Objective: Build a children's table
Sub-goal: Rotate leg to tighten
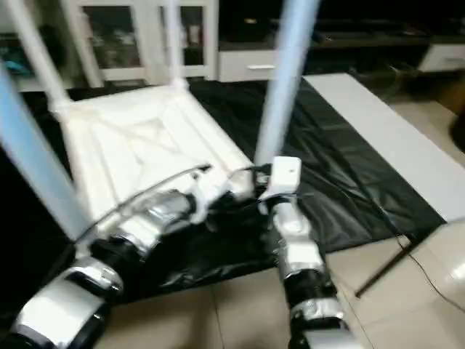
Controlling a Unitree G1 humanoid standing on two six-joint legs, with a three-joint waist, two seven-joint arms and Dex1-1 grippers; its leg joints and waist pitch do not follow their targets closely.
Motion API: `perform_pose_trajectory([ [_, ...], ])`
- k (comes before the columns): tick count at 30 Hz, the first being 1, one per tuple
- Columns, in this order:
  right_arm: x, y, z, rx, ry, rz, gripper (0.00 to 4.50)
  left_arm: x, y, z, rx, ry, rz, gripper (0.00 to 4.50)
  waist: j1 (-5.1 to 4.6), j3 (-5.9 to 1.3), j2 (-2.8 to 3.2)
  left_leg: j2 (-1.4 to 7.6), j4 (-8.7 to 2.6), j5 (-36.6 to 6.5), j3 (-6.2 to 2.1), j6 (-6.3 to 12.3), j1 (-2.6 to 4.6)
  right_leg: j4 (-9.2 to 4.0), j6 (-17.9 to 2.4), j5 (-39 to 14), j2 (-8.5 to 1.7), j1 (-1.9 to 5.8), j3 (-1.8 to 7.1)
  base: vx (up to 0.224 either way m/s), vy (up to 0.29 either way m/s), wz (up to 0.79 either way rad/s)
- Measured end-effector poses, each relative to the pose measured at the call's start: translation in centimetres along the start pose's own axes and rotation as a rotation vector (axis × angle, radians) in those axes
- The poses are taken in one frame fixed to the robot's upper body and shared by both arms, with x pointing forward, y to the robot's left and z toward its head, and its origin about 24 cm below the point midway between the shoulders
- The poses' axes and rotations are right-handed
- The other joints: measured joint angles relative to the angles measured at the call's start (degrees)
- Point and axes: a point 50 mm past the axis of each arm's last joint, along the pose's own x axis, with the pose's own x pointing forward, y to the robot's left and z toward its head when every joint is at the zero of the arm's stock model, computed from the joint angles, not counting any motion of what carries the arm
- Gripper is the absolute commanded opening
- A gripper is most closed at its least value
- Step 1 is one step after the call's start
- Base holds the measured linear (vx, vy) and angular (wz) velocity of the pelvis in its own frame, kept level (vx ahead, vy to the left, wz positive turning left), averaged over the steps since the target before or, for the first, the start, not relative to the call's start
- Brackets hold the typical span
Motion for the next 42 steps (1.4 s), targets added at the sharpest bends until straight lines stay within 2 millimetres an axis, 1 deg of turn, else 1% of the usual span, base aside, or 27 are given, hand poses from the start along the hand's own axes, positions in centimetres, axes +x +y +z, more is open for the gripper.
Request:
perform_pose_trajectory([
  [1,-0.3,-0.6,0.2,-0.032,-0.010,0.017,3.17,-0.2,0.1,0.0,-0.001,-0.006,-0.027,0.00,0.08,0.04,0.07,0.04,-0.05,0.0,0.02,0.00,0.16,0.00,0.0,0.1,0.03,-0.06,0.00,0.000,0.000,0.00],
  [3,-0.7,-1.3,0.8,-0.080,-0.028,0.049,3.22,-0.6,0.2,-0.1,-0.009,-0.019,-0.066,0.00,0.45,0.12,0.33,0.04,-0.19,0.0,0.09,-0.01,0.16,0.03,-0.3,0.3,0.04,-0.10,0.02,0.027,-0.007,0.02],
  [4,-0.7,-1.7,1.3,-0.105,-0.042,0.065,3.35,-0.7,0.1,-0.1,-0.010,-0.028,-0.090,0.00,0.68,0.11,0.47,0.05,-0.28,0.0,0.15,-0.01,0.18,0.09,-0.4,0.4,0.04,-0.12,0.06,0.000,0.000,0.00],
  [5,-0.8,-1.9,1.8,-0.119,-0.053,0.085,3.59,-0.9,0.1,-0.1,-0.004,-0.032,-0.108,0.00,0.91,0.11,0.49,0.06,-0.36,0.0,0.22,-0.01,0.22,0.16,-0.4,0.4,0.04,-0.12,0.06,0.000,0.000,0.00],
  [6,-0.9,-2.0,2.3,-0.132,-0.065,0.116,3.59,-1.1,0.1,-0.1,0.000,-0.036,-0.126,0.00,1.12,0.10,0.51,0.11,-0.43,0.0,0.27,-0.01,0.22,0.22,-0.4,0.4,0.04,-0.13,0.04,0.000,0.000,0.00],
  [8,-1.3,-2.7,3.4,-0.164,-0.073,0.192,3.77,-1.4,0.1,-0.1,0.016,-0.044,-0.166,0.00,2.09,0.09,0.51,0.21,-0.50,0.0,0.36,-0.01,0.23,0.22,-0.2,0.2,0.10,-0.13,0.02,0.000,0.000,0.00],
  [9,-1.6,-3.1,3.5,-0.180,-0.065,0.218,3.77,-1.6,0.1,-0.2,0.021,-0.044,-0.182,0.00,2.42,0.08,0.49,0.22,-0.48,0.0,0.36,0.00,0.25,0.23,-0.1,0.2,0.12,-0.10,0.03,0.000,0.000,0.00],
  [10,-2.4,-3.5,3.4,-0.204,-0.028,0.300,4.00,-1.8,0.1,-0.2,0.028,-0.047,-0.212,0.00,2.70,0.08,0.48,0.21,-0.48,0.0,0.39,0.01,0.22,0.21,0.0,0.1,0.11,-0.11,0.04,0.000,0.000,0.00],
  [11,-3.0,-3.9,3.1,-0.220,0.006,0.358,4.05,-2.1,0.2,-0.4,0.029,-0.045,-0.233,0.00,2.84,0.08,0.48,0.21,-0.50,0.0,0.39,0.07,0.23,0.18,-0.1,0.0,0.10,-0.10,0.06,0.000,0.000,0.00],
  [13,-4.4,-4.5,2.0,-0.228,0.094,0.473,4.20,-3.0,0.5,-0.8,0.050,-0.041,-0.276,0.00,2.82,0.09,0.49,0.21,-0.50,-0.1,0.41,0.14,0.23,0.15,-0.1,0.0,0.09,-0.11,0.07,0.000,0.000,0.00],
  [16,-6.4,-5.2,1.6,-0.258,0.182,0.650,4.48,-4.5,0.5,-1.5,0.077,-0.039,-0.395,0.00,2.82,0.08,0.51,0.22,-0.57,-0.1,0.43,0.10,0.31,0.17,0.0,-0.1,0.08,-0.08,0.07,0.000,0.000,0.00],
  [19,-7.6,-5.2,1.8,-0.260,0.251,0.782,4.48,-5.7,0.5,-1.9,0.105,-0.008,-0.487,0.00,2.74,0.07,0.53,0.23,-0.55,-0.1,0.43,0.02,0.41,0.21,0.0,-0.1,0.09,0.01,0.12,0.000,0.000,0.00],
  [23,-8.3,-5.1,2.2,-0.290,0.316,0.890,4.48,-6.3,0.2,-1.8,0.140,0.027,-0.567,0.00,3.19,0.07,0.47,0.22,-0.47,-0.1,0.44,0.00,0.45,0.22,0.0,-0.1,0.08,0.14,0.22,0.000,0.000,0.00],
  [27,-8.3,-5.4,2.8,-0.316,0.369,0.934,4.48,-6.6,0.2,-1.7,0.152,0.043,-0.595,0.00,3.33,0.07,0.39,0.20,-0.35,-0.1,0.46,0.00,0.44,0.29,0.0,-0.1,0.05,0.19,0.27,0.000,0.000,0.00],
  [30,-8.3,-5.5,3.0,-0.316,0.396,0.954,4.48,-6.8,0.2,-1.7,0.150,0.051,-0.595,0.00,3.37,0.06,0.17,0.22,-0.33,-0.1,0.45,-0.01,0.45,0.52,0.0,-0.2,0.05,0.13,0.25,0.000,0.000,0.00],
  [31,-8.3,-5.4,3.0,-0.314,0.407,0.963,4.32,-6.9,0.2,-1.7,0.151,0.054,-0.595,0.00,3.37,0.06,0.16,0.22,-0.33,-0.1,0.45,-0.01,0.43,0.63,0.0,-0.3,0.05,0.08,0.25,0.000,0.000,0.00],
  [33,-8.1,-5.3,3.2,-0.312,0.414,0.965,4.32,-7.0,0.2,-1.6,0.149,0.058,-0.595,0.00,3.38,0.07,0.14,0.21,-0.31,-0.1,0.45,-0.01,0.44,0.83,0.0,-0.4,0.03,0.01,0.25,0.000,0.000,0.00],
  [37,-8.0,-5.2,3.4,-0.312,0.414,0.966,3.84,-7.0,0.0,-1.5,0.152,0.061,-0.600,0.00,3.62,0.06,0.14,0.24,-0.32,-0.1,0.43,-0.01,0.45,0.91,0.0,-0.5,0.05,0.00,0.18,0.000,0.000,0.00],
  [39,-7.9,-5.1,3.3,-0.307,0.412,0.965,3.84,-7.0,0.0,-1.5,0.151,0.063,-0.601,0.00,3.65,0.05,0.12,0.24,-0.31,-0.1,0.43,-0.01,0.45,0.91,0.0,-0.5,0.05,0.00,0.20,0.000,0.000,0.00],
  [40,-7.8,-5.1,3.4,-0.305,0.411,0.964,3.73,-7.0,0.0,-1.5,0.151,0.064,-0.601,0.00,3.65,0.05,0.12,0.23,-0.29,-0.1,0.43,0.00,0.44,0.91,0.0,-0.5,0.05,0.00,0.20,0.000,0.000,0.00],
  [41,-7.8,-5.1,3.3,-0.304,0.411,0.963,3.73,-7.0,-0.1,-1.5,0.151,0.064,-0.602,0.00,3.65,0.05,0.12,0.23,-0.29,-0.1,0.43,0.00,0.45,0.91,0.0,-0.5,0.05,0.01,0.22,0.000,0.000,0.00],
  [42,-7.7,-5.1,3.3,-0.303,0.412,0.963,3.54,-7.0,-0.1,-1.5,0.152,0.064,-0.602,0.00,3.66,0.05,0.12,0.23,-0.28,-0.1,0.42,0.00,0.45,0.92,0.0,-0.5,0.05,0.01,0.21,0.000,0.000,0.00],
])
